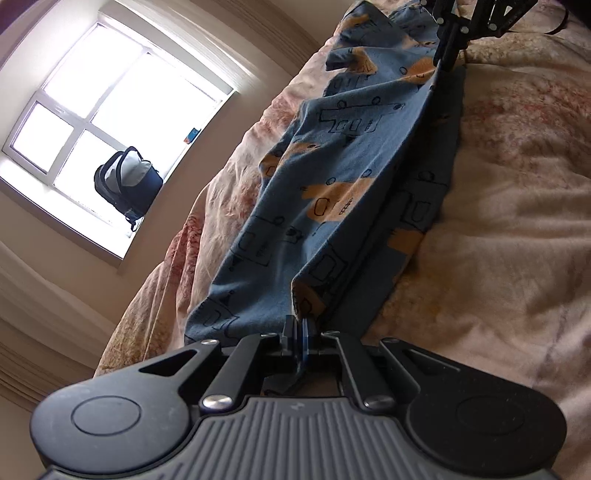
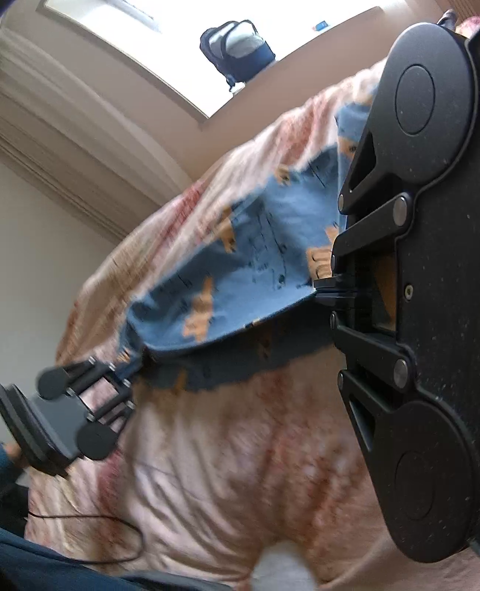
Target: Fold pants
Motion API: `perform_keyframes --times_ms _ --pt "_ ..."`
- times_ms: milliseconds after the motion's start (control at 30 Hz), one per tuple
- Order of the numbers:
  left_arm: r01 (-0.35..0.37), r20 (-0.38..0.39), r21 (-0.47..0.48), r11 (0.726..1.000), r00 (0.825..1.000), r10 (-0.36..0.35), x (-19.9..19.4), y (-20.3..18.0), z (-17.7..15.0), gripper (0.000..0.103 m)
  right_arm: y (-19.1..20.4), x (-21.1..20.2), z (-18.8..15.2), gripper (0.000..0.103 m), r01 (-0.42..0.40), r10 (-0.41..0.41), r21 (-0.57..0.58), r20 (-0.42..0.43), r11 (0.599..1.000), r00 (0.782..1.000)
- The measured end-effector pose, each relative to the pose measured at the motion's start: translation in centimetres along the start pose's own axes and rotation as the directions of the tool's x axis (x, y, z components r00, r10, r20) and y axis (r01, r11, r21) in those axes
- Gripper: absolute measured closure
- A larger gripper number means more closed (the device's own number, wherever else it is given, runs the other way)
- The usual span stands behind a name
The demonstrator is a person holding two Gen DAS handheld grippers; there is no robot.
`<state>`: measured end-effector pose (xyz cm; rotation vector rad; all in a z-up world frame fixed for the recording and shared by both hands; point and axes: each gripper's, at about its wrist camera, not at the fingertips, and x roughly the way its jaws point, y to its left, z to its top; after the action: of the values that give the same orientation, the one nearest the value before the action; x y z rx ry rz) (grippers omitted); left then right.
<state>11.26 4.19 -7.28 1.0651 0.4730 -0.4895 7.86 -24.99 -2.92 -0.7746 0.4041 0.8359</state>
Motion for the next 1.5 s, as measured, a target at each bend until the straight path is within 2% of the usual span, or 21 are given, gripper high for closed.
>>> perform_keyframes --times_ms 167,300,333,367,400,433,467,500,533,600,700,767,900,967,1033,1100,1167,1233,1300,1433,1500 --pt "0.037 -0.019 0.03 0.999 0.999 -0.036 0.0 -0.7 -0.2 0.1 0.2 -0.7 0.1 0.103 0.02 -0.02 0.016 0.001 1.0 1.0" --pt "0.034 -0.028 0.025 0.999 0.999 -0.033 0.4 -1.2 -0.1 0.094 0.8 0.7 -0.7 0.099 0.01 -0.008 0.037 -0.062 0.999 0.998" --pt "0.03 -0.036 -0.006 1.0 0.999 -0.03 0.3 -1.0 0.0 0.08 0.7 0.7 -0.9 0.099 0.017 -0.013 0.065 -0.062 0.998 0.998" --pt "0.018 -0.043 -0.034 0.999 0.999 -0.019 0.3 -0.8 0.2 0.057 0.4 0.4 -0.9 0.094 0.029 -0.022 0.115 -0.059 0.993 0.998" --pt "-0.007 -0.052 -0.066 0.998 0.999 0.003 0.1 -0.6 0.6 0.044 0.0 -0.2 -0.9 0.08 0.047 -0.038 0.176 -0.054 0.983 0.998" --pt "-0.038 -0.067 -0.119 0.992 0.997 0.03 -0.1 -0.1 1.3 0.023 -0.6 -0.9 -1.0 0.071 0.067 -0.057 0.248 -0.048 0.967 0.997" --pt "-0.054 -0.071 -0.185 0.981 0.997 0.041 -0.3 0.4 2.1 0.007 -1.3 -1.7 -1.0 0.05 0.079 -0.067 0.304 -0.047 0.95 0.997" --pt "-0.054 -0.054 -0.264 0.963 0.998 0.041 -0.4 1.2 3.2 0.003 -2.1 -2.4 -0.9 0.032 0.093 -0.082 0.352 -0.046 0.931 0.996" --pt "-0.038 -0.019 -0.344 0.938 0.999 0.033 -0.5 1.8 4.5 0.0 -2.8 -2.9 -1.0 0.023 0.11 -0.1 0.394 -0.045 0.913 0.994" --pt "0.015 0.035 -0.447 0.894 0.999 0.001 -0.2 2.3 7.3 0.0 -4.4 -4.2 -1.3 0.001 0.187 -0.181 0.512 -0.061 0.838 0.981" --pt "0.129 0.147 -0.53 0.838 0.987 -0.059 1.2 1.7 12.2 0.0 -6.4 -5.7 -3.1 0.001 0.295 -0.291 0.651 -0.118 0.699 0.95" --pt "0.2 0.211 -0.523 0.829 0.972 -0.101 2.1 0.8 15.0 0.0 -7.7 -6.8 -5.1 0.001 0.341 -0.347 0.729 -0.152 0.593 0.926" --pt "0.266 0.268 -0.41 0.872 0.949 -0.164 3.4 -3.0 20.8 0.002 -9.3 -8.6 -11.1 0.001 0.287 -0.393 0.89 -0.136 0.354 0.909" --pt "0.253 0.28 -0.337 0.907 0.947 -0.16 4.2 -4.7 22.9 0.016 -9.9 -9.1 -13.9 0.001 0.269 -0.4 0.935 -0.161 0.23 0.902" --pt "0.266 0.289 -0.292 0.919 0.94 -0.18 5.2 -6.2 24.1 0.021 -10.7 -9.7 -15.8 0.003 0.216 -0.399 0.967 -0.145 0.139 0.905" --pt "0.288 0.276 -0.262 0.921 0.937 -0.215 5.7 -7.0 24.7 0.032 -11.8 -9.9 -16.6 0.003 0.165 -0.407 0.983 -0.117 0.083 0.906" --pt "0.323 0.27 -0.218 0.921 0.927 -0.26 6.2 -7.7 25.1 0.047 -13.9 -9.8 -16.7 0.004 0.117 -0.391 0.991 -0.081 0.068 0.917" --pt "0.348 0.261 -0.172 0.922 0.918 -0.297 6.4 -8.4 25.6 0.054 -16.6 -9.4 -16.3 0.006 0.089 -0.356 0.994 -0.061 0.06 0.932" --pt "0.353 0.237 -0.145 0.924 0.919 -0.314 6.8 -9.0 26.1 0.056 -18.9 -9.1 -16.1 0.013 0.061 -0.341 0.998 -0.051 0.02 0.939" --pt "0.365 0.17 -0.166 0.916 0.926 -0.338 7.9 -9.1 26.9 0.058 -22.8 -7.1 -16.2 0.026 0.042 -0.275 0.995 -0.067 -0.093 0.959" --pt "0.373 0.146 -0.185 0.909 0.925 -0.35 8.1 -8.9 27.0 0.068 -24.0 -6.0 -16.3 0.03 0.058 -0.239 0.988 -0.09 -0.141 0.967"
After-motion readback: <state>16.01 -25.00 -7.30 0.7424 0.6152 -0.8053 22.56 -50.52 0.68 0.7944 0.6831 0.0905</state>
